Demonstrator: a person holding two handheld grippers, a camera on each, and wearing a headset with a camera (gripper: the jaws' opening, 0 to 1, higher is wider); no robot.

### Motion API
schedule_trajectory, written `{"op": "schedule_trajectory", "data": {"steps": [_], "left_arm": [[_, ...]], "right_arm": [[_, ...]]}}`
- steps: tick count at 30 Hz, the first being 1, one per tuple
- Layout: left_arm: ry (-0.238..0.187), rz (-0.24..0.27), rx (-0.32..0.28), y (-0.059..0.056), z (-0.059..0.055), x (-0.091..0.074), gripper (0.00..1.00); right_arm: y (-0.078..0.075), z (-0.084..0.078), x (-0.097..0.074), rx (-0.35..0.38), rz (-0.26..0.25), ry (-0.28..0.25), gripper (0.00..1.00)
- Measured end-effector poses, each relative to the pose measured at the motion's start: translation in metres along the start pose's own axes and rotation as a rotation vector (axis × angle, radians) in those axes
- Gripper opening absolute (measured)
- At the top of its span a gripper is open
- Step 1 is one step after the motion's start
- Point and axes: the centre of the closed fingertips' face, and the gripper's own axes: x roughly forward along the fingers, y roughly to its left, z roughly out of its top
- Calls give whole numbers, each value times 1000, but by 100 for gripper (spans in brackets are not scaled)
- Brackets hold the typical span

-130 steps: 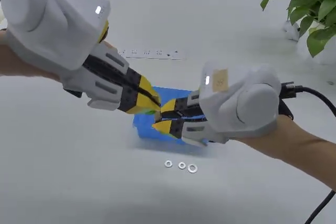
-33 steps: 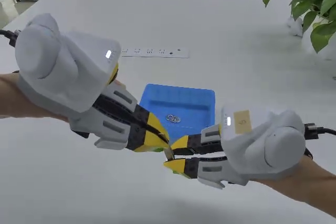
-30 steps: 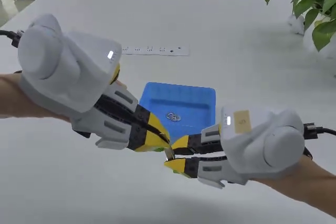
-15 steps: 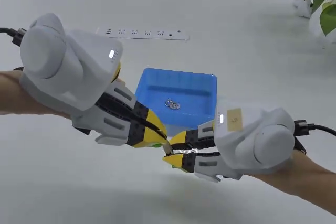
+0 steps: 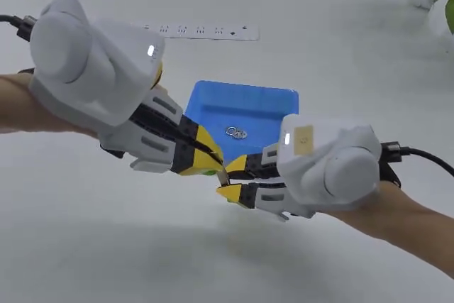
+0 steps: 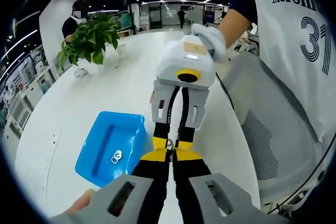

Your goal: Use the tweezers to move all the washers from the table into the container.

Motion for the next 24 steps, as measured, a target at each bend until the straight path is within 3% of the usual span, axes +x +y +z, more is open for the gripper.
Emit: {"op": "schedule_trajectory", "data": {"steps": [24], "left_arm": [[18,-22,-6,3,-3,11,6]], "right_arm": [[-2,-10,4,34,5,6,11]]}}
